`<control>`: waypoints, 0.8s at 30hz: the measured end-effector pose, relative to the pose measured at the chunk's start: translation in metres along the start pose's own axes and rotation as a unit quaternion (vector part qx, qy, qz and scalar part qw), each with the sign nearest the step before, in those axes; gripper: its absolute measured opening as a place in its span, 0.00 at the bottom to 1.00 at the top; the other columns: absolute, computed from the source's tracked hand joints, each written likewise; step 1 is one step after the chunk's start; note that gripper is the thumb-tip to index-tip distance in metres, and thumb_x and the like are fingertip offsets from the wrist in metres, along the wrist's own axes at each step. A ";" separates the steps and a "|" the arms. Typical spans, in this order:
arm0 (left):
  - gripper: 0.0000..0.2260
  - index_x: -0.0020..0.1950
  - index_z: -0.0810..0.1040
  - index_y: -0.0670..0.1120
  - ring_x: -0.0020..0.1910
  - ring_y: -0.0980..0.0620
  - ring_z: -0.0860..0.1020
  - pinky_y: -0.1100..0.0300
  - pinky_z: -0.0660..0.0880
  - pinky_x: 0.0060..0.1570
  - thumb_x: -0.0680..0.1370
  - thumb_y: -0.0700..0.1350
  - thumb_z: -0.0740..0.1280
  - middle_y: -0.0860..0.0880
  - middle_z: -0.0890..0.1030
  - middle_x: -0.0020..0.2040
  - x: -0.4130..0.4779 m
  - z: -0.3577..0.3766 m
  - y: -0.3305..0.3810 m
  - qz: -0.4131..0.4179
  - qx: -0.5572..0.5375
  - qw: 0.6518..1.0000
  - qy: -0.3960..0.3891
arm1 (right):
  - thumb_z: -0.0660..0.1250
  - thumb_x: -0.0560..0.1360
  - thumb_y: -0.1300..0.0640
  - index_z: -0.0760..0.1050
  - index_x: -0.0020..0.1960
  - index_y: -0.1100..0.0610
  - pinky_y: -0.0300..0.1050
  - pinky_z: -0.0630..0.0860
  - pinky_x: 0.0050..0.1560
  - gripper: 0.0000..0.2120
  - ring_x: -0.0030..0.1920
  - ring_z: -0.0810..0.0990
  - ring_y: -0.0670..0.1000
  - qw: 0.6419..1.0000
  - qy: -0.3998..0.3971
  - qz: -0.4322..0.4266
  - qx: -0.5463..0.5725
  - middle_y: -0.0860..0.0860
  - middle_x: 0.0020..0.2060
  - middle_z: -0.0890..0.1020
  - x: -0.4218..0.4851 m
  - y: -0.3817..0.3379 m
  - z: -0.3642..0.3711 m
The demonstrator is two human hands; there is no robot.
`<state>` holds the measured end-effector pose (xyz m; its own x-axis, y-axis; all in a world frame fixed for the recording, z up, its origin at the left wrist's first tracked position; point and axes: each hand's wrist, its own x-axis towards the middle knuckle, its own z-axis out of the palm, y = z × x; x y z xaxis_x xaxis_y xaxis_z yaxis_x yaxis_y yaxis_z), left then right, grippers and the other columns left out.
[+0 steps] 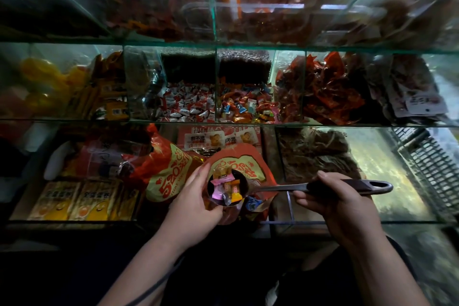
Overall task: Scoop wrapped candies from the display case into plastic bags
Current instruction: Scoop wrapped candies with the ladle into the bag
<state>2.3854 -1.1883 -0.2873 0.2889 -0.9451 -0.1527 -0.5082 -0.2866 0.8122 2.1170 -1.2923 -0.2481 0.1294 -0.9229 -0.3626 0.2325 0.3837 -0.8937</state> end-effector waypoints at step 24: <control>0.40 0.78 0.64 0.58 0.68 0.54 0.70 0.58 0.70 0.63 0.70 0.62 0.76 0.55 0.67 0.74 0.017 -0.010 0.017 -0.052 0.098 0.994 0.021 | 0.65 0.81 0.57 0.76 0.49 0.59 0.49 0.86 0.47 0.06 0.47 0.88 0.61 0.984 0.019 -0.113 0.138 0.57 0.41 0.84 0.012 -0.104 0.045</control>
<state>2.3898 -1.2080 -0.2701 0.3796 -0.9028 -0.2021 -0.6211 -0.4106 0.6676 2.1372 -1.3416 -0.1473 0.0095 -0.9840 -0.1782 0.5052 0.1585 -0.8483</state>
